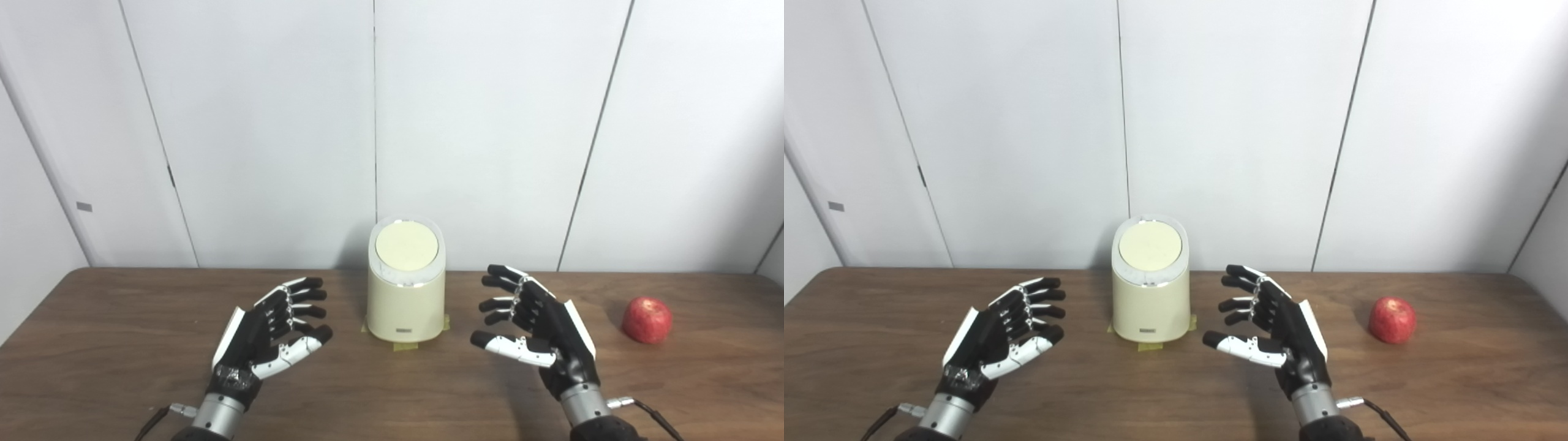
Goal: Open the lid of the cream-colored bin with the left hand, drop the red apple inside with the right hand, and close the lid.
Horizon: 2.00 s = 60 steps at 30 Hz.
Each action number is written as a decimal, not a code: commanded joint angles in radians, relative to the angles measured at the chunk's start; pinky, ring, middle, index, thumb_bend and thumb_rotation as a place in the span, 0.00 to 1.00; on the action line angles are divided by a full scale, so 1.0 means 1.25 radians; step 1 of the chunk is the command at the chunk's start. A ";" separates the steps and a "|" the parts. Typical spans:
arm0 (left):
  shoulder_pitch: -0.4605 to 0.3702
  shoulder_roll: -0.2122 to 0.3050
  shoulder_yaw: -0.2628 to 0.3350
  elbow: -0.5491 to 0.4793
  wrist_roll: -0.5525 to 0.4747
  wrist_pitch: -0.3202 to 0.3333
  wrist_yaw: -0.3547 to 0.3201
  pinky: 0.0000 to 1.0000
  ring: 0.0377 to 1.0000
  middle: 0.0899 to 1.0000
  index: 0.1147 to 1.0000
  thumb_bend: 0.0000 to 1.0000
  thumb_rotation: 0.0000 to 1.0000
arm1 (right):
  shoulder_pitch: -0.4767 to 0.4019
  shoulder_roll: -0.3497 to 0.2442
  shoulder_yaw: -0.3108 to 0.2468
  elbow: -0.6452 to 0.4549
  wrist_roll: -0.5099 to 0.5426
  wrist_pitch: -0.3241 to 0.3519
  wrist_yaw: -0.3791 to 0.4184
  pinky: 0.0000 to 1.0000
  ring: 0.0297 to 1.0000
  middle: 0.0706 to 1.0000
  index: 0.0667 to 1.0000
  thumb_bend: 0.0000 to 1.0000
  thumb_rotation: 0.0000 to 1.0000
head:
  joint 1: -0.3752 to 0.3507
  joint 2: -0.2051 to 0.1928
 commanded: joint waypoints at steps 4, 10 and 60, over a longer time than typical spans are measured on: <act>-0.029 0.009 -0.002 -0.010 0.004 -0.036 0.001 0.54 0.66 0.72 0.75 0.76 0.32 | -0.029 -0.003 0.000 -0.028 0.000 -0.025 0.001 0.51 0.59 0.72 0.73 0.85 0.18 | 0.001 0.000; -0.030 0.006 0.000 -0.010 -0.004 -0.029 0.001 0.54 0.67 0.72 0.75 0.77 0.32 | -0.031 -0.003 0.000 -0.029 -0.002 -0.022 0.000 0.51 0.58 0.72 0.73 0.85 0.18 | 0.001 0.001; -0.491 -0.040 -0.112 0.299 0.261 0.086 0.149 0.90 1.00 1.00 1.00 0.87 0.17 | -0.030 -0.004 -0.007 -0.023 0.013 -0.043 0.005 0.47 0.57 0.74 0.74 0.83 0.17 | -0.013 -0.011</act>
